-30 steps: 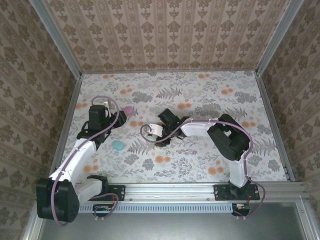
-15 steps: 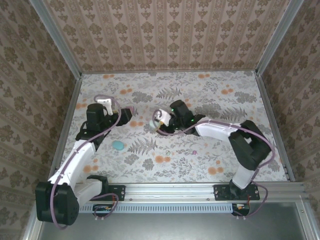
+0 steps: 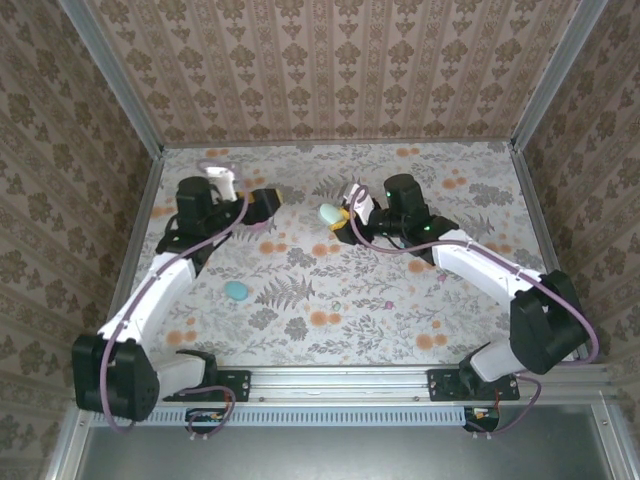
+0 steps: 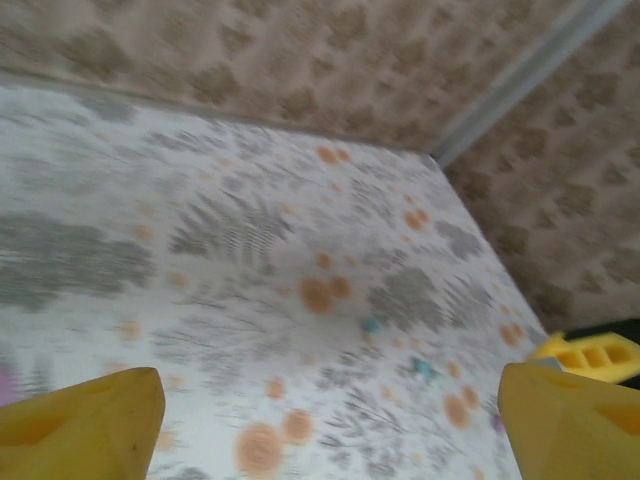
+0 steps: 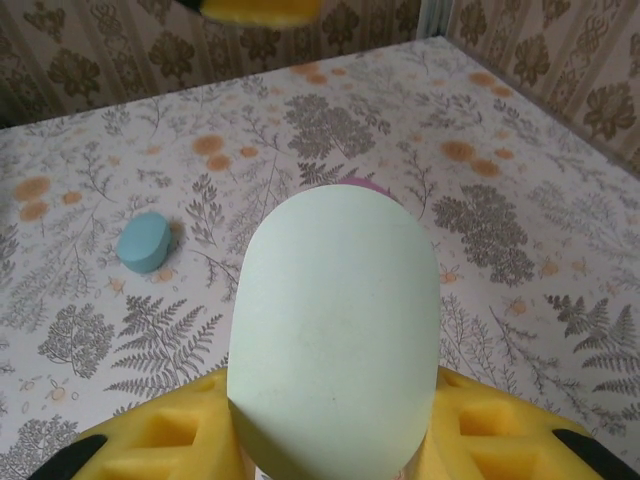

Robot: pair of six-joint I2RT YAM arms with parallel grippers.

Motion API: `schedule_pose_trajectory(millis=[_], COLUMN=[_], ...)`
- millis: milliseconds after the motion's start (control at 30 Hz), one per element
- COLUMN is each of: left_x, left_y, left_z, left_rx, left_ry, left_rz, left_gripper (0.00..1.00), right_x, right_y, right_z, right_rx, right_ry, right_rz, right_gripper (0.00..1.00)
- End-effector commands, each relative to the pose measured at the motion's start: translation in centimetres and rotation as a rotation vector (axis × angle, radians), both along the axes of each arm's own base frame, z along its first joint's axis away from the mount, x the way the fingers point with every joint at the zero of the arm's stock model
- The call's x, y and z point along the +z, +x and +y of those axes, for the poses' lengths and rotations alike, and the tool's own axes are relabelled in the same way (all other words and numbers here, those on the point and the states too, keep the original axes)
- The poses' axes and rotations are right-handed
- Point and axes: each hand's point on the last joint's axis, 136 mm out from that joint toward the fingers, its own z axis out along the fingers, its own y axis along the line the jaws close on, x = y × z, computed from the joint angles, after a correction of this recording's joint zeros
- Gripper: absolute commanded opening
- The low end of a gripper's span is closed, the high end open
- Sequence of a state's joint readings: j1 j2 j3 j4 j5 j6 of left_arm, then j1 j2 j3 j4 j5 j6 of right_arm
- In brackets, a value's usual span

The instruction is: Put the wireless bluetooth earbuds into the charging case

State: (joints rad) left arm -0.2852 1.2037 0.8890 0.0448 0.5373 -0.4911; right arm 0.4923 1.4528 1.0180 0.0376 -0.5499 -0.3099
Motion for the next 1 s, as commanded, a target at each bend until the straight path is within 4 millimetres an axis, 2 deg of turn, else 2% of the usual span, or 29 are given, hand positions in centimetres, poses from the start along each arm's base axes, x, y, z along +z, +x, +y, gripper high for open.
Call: schedule_pose_trajectory(millis=[0, 67, 167, 233, 300, 500, 633, 733, 800, 967], left_x=[1.9, 2.2, 2.3, 2.2, 2.1, 1.9, 1.5, 1.5, 1.4, 1.4], left_y=[-2.1, -2.5, -3.4, -3.4, -4.6, -5.8, -5.5, -4.4, -3.9, -4.4], left_z=[-4.2, -5.5, -7.3, -7.7, -9.3, -11.3, -11.8, -11.8, -11.9, -12.8], left_rx=[-0.15, -0.182, -0.259, -0.27, -0.323, -0.381, -0.361, -0.306, -0.279, -0.333], left_ry=[-0.056, -0.07, -0.094, -0.091, -0.088, -0.077, -0.065, -0.093, -0.115, -0.157], left_rz=[0.023, 0.029, 0.07, 0.103, 0.122, 0.136, 0.148, 0.162, 0.195, 0.244], left_gripper=[0.86, 0.86, 0.86, 0.86, 0.86, 0.86, 0.82, 0.76, 0.69, 0.5], right_x=[0.8, 0.9, 2.7, 3.2, 3.5, 3.4, 3.4, 3.1, 3.1, 3.1], right_y=[-1.0, -0.9, -1.3, -1.3, -1.0, -0.5, -0.8, -1.1, -1.0, -0.7], right_z=[-0.7, -0.9, -1.2, -1.3, -1.4, -1.6, -1.4, -1.1, -1.1, -1.1], right_rx=[0.017, 0.008, 0.003, -0.005, -0.02, -0.044, -0.028, -0.014, -0.019, -0.05], right_ry=[0.013, 0.006, 0.025, 0.036, 0.041, 0.03, 0.022, 0.003, -0.008, -0.034], right_rz=[-0.004, -0.016, -0.071, -0.093, -0.105, -0.117, -0.138, -0.165, -0.177, -0.207], right_gripper=[0.37, 0.37, 0.37, 0.37, 0.37, 0.37, 0.37, 0.37, 0.37, 0.37])
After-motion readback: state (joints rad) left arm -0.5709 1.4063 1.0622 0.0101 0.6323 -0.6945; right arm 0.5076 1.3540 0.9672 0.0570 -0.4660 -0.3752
